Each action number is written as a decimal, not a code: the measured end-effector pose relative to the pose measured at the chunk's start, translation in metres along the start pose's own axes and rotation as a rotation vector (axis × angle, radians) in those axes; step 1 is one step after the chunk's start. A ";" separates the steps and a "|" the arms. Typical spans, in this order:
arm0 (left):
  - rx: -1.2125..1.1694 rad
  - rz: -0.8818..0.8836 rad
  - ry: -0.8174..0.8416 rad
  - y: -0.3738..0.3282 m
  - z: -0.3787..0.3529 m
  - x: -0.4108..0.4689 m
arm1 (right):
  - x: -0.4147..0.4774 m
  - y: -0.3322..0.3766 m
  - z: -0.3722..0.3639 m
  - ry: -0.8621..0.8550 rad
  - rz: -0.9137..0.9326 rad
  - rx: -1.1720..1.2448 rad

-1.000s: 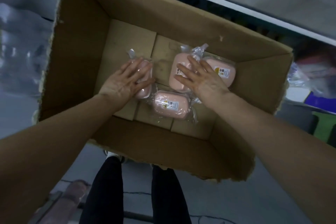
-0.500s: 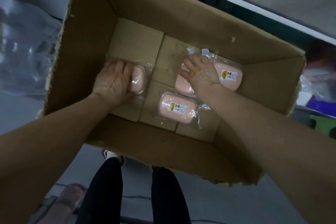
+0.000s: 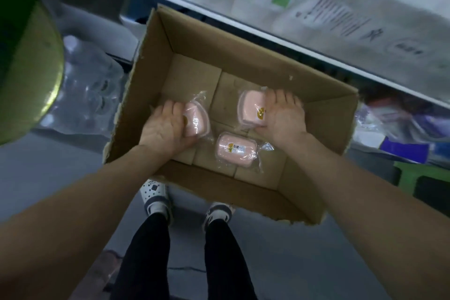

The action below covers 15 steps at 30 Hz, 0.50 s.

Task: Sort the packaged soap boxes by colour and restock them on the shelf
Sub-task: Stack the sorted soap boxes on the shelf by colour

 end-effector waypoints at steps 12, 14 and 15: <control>-0.234 -0.137 -0.178 -0.040 0.176 -0.158 | -0.176 -0.022 0.158 -0.241 -0.012 0.354; -0.234 -0.139 -0.198 -0.047 0.211 -0.182 | -0.201 -0.026 0.192 -0.306 0.013 0.352; -0.229 -0.147 -0.218 -0.050 0.228 -0.193 | -0.214 -0.028 0.210 -0.346 0.030 0.344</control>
Point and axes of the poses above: each hand's wrist, its own x-axis towards the middle knuckle, its own z-axis out of the back of the hand, y = z × x, the point moved 7 cm from there along x, towards the middle knuckle, and after that the axes turned 14 degrees about y, right-handed, at the moved point
